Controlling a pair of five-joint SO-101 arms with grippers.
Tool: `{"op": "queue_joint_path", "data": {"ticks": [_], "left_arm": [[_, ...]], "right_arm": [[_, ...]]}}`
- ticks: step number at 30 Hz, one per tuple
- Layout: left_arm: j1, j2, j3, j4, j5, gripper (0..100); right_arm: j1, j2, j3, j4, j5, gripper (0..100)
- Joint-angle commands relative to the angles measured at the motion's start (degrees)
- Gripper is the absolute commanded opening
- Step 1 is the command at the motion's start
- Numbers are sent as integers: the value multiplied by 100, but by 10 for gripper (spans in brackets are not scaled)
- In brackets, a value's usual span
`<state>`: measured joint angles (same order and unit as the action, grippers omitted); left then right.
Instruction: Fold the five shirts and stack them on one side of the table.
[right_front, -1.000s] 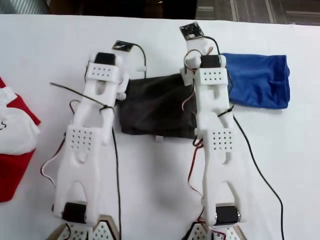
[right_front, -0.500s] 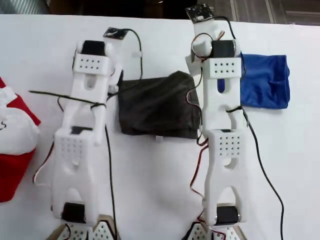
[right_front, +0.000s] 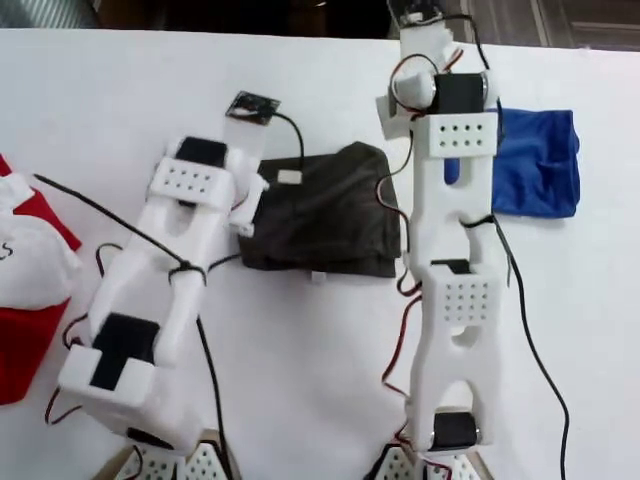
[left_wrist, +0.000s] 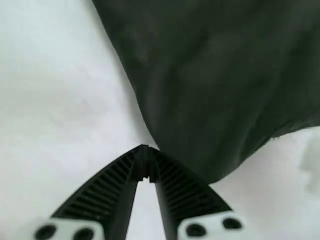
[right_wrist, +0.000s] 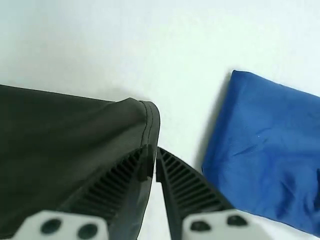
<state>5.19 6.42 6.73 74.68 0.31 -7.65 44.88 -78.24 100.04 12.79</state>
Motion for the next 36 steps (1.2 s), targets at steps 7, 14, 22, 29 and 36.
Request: {"op": "queue_joint_path", "data": {"ticks": [7, 14, 22, 29, 36], "left_arm": [[730, -132, 40, -325, 193, 27], [853, 123, 154, -404, 202, 27], [563, 193, 919, -703, 158, 27], [308, 211, 1156, -967, -79, 27], [352, 202, 1147, -976, -70, 27]], "right_arm": [[57, -1965, 2365, 110, -79, 21], [92, -2967, 4167, -356, -79, 21], [110, -4655, 7771, -2237, -44, 20], [-119, -5042, 10198, -4312, -53, 19], [-435, -4391, 10453, -4769, -79, 19]]}}
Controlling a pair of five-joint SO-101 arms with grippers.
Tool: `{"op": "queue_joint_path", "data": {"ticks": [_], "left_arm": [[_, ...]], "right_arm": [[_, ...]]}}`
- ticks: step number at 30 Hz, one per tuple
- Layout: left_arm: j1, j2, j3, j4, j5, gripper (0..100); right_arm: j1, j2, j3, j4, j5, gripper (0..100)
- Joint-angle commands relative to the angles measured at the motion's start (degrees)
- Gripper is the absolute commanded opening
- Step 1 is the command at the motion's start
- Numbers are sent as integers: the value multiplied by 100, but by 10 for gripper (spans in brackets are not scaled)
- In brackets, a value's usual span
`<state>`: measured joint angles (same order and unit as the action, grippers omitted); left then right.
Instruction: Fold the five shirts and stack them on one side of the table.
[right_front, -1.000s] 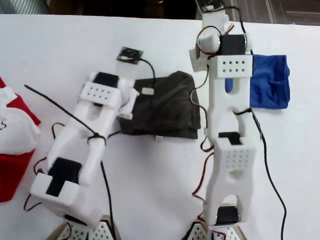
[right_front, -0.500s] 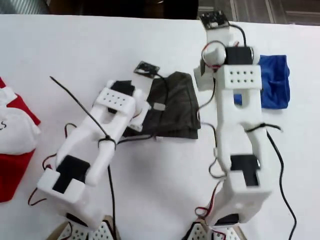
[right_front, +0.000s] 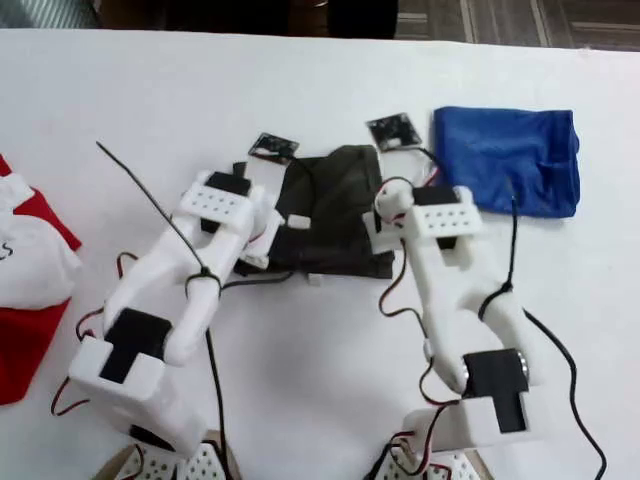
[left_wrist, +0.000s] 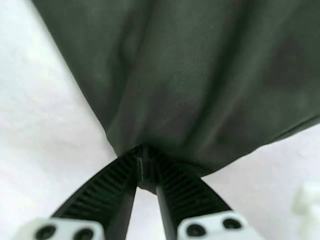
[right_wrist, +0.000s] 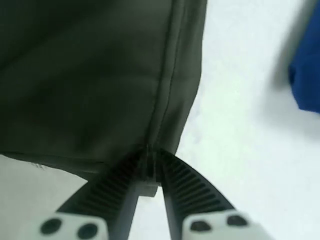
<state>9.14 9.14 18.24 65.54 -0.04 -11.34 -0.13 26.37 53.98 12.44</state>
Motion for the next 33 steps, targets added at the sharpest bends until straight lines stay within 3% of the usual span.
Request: {"op": "queue_joint_path", "data": {"ticks": [1, 10, 22, 27, 33], "left_arm": [[-44, -62, 4, -62, -35, 27], [-88, -62, -31, -62, -35, 27], [-97, -97, -136, 35, -26, 27], [-176, -97, -963, 580, -35, 27], [-800, -26, -2308, 835, 26, 26]], "right_arm": [[-75, 198, 0, -215, -44, 19], [171, 602, 44, 382, 0, 19], [198, -505, 18, 1033, 18, 19], [189, -1156, 18, 1015, -141, 19], [92, -1297, 44, 804, -536, 19]]}}
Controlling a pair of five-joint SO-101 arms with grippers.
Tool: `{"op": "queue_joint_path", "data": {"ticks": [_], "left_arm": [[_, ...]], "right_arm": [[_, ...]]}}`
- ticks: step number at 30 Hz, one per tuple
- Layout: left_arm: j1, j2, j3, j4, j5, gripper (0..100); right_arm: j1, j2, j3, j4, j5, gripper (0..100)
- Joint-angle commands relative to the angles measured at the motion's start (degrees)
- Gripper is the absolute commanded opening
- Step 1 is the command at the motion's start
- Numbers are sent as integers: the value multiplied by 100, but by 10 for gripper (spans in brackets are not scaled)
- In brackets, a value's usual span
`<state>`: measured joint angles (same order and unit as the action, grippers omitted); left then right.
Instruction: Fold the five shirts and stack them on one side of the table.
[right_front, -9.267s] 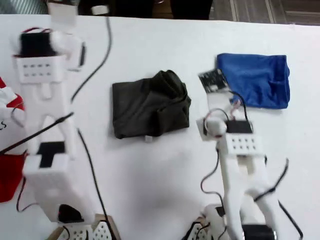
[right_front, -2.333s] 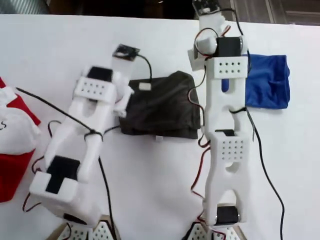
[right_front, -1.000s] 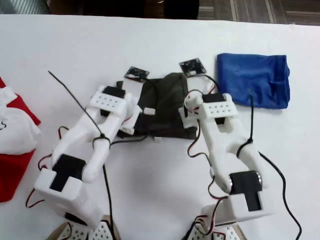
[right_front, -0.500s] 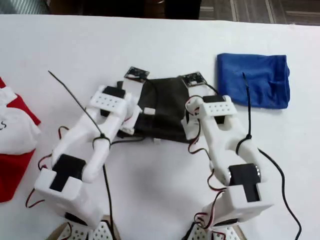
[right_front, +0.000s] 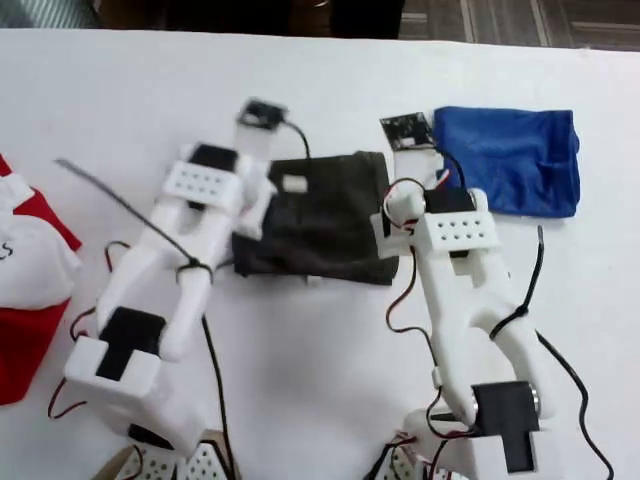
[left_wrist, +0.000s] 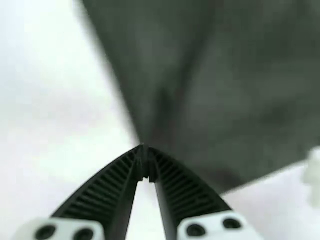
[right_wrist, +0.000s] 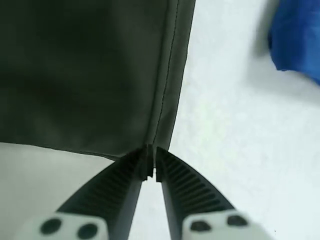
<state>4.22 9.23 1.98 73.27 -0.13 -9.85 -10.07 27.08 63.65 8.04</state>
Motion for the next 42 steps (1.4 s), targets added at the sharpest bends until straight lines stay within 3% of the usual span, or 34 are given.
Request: {"op": "queue_joint_path", "data": {"ticks": [1, 5, 10, 23, 36, 42], "left_arm": [[-387, -9, -848, 44, 123, 26], [-387, 624, -1604, -193, 237, 26], [-114, 2356, -2800, -316, 255, 26], [-334, 5582, -6932, 1160, 255, 26], [-563, 6620, -9692, 2778, 387, 26], [-571, 6259, -9719, 2875, 378, 26]], "right_arm": [[-119, -303, 18, -242, -97, 19], [-435, -277, 615, -681, -88, 19], [-558, -338, 1345, -1103, -79, 19], [-251, -312, 1714, -1200, -62, 19], [-224, -391, 1960, -1182, 123, 19], [-233, -1341, 1600, -1156, 97, 19]]}}
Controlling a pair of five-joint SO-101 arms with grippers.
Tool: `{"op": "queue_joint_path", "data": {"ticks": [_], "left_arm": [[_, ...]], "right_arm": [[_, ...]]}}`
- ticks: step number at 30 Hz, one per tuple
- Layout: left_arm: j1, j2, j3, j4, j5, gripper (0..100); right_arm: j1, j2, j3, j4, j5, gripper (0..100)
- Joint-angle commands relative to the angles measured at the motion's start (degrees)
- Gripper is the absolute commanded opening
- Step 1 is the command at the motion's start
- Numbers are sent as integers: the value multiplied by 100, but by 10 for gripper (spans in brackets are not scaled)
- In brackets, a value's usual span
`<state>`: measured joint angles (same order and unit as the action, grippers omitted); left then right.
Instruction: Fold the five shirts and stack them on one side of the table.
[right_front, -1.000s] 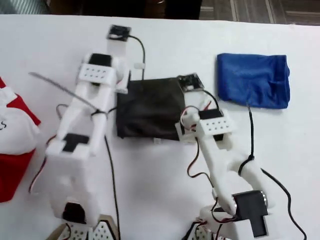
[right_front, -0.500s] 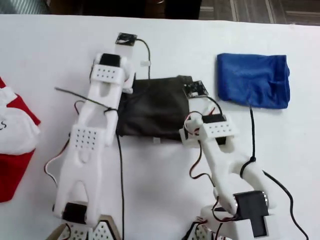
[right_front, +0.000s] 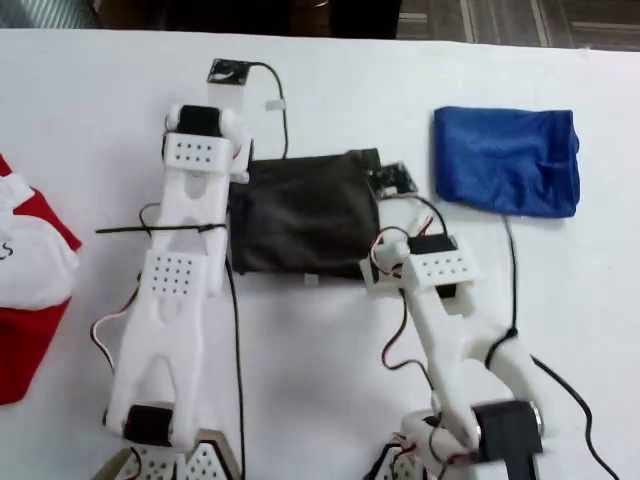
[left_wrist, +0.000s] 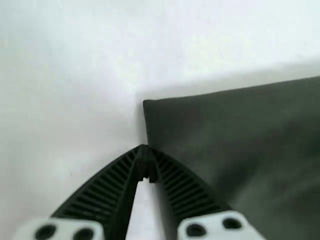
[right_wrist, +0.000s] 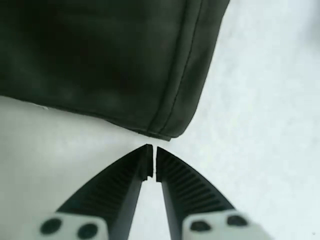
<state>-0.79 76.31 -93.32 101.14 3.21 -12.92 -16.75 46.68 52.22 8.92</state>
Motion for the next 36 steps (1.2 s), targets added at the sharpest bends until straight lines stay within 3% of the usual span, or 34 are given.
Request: {"op": "queue_joint_path", "data": {"ticks": [1, 6, 15, 27, 36], "left_arm": [[-70, -527, -189, 79, 44, 26], [0, -563, -154, -316, 44, 26], [202, 220, -163, -1046, 62, 26], [-422, 352, -198, -932, 70, 26], [-281, 185, -207, -607, 53, 27]], "right_arm": [[66, -831, -448, -13, 9, 19], [-136, -857, -695, -92, 35, 19], [-207, 725, -712, -593, 35, 19], [163, 1068, -686, -233, 44, 19], [119, 462, -721, -4, 53, 19]]}}
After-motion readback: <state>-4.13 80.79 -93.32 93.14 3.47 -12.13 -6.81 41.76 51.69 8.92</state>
